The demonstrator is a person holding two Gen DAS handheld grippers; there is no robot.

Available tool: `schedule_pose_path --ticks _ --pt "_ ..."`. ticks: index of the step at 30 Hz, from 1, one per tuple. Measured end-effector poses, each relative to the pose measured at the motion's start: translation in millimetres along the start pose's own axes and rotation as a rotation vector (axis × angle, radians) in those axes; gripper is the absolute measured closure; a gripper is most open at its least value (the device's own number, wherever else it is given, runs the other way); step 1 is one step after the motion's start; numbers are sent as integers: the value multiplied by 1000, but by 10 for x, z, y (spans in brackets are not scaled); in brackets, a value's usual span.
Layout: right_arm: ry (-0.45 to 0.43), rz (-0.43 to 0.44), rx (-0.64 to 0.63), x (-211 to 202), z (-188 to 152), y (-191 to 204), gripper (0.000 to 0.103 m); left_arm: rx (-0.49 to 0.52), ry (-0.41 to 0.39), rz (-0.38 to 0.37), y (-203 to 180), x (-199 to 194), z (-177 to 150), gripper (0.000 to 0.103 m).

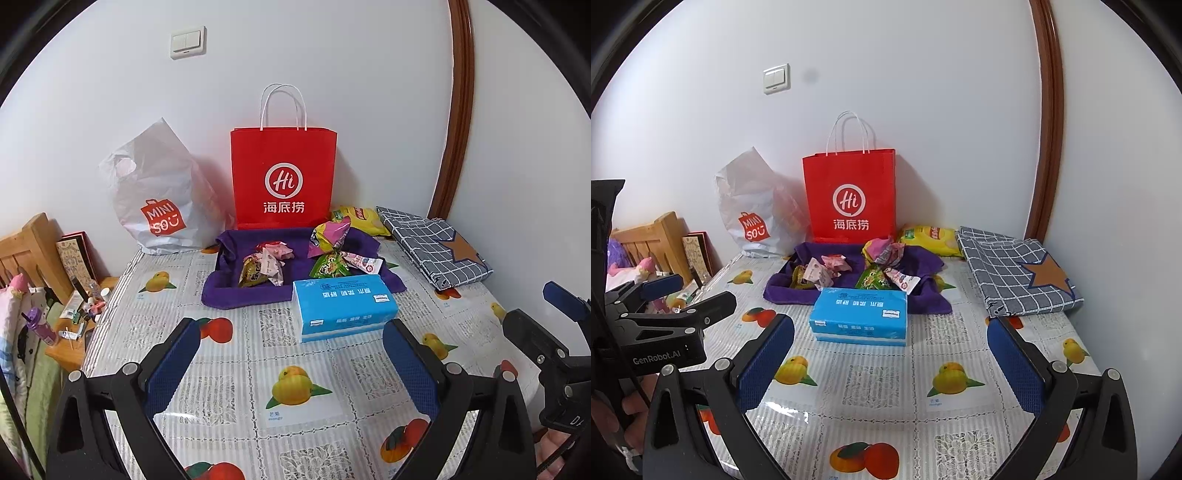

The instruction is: Organize snacks

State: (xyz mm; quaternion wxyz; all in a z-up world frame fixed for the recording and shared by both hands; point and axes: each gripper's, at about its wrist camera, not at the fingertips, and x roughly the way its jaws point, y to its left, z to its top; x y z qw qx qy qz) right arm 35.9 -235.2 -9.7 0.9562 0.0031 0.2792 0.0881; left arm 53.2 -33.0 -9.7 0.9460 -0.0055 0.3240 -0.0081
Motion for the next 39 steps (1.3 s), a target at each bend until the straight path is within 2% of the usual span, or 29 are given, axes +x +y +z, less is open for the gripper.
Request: schedule_pose_path --ticks 39 --pt "4 10 10 20 -13 -3 0 -7 -2 7 25 -16 -1 3"
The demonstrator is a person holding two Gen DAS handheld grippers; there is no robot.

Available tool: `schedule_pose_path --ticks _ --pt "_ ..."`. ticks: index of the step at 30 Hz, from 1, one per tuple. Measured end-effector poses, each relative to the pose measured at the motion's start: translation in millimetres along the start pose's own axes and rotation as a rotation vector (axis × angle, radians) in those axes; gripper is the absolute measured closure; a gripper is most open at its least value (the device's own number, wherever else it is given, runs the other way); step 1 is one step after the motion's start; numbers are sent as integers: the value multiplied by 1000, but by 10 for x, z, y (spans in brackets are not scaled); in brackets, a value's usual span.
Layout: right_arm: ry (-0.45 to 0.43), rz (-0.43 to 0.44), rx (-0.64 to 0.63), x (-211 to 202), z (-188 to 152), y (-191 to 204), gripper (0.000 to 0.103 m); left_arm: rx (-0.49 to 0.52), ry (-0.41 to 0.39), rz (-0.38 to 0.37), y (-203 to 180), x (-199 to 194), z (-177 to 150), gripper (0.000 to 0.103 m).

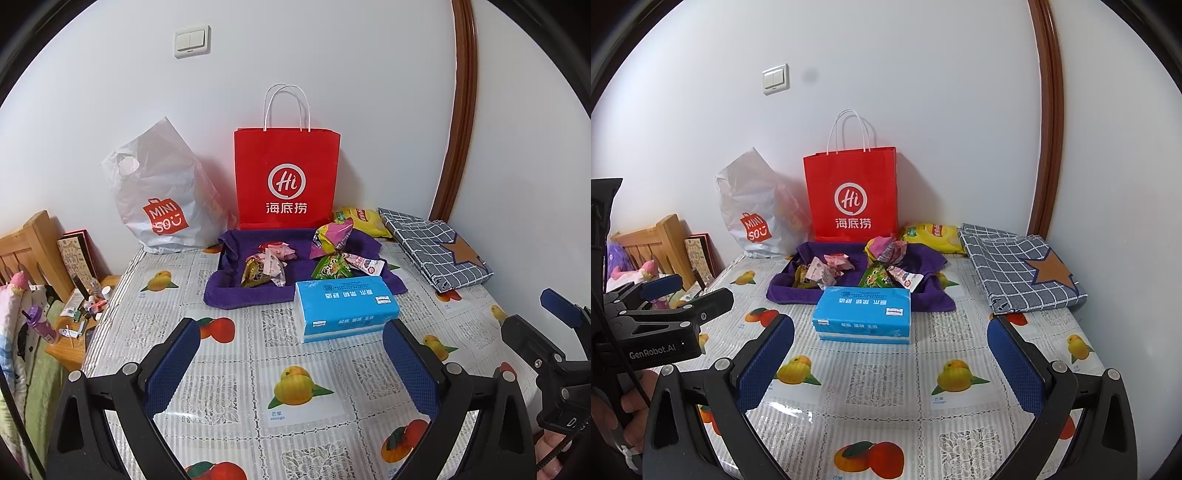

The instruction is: Organize snacks

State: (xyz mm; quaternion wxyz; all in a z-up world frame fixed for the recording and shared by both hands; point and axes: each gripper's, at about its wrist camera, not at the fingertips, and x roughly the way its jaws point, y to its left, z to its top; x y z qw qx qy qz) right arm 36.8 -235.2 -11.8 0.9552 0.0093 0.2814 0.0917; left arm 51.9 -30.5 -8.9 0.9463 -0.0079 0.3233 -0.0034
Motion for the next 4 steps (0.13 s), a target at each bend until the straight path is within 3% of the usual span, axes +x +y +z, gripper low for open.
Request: schedule_pose_path --ticks 4 --pt "-1 1 1 -1 -2 7 0 -3 -4 7 -21 -8 3 3"
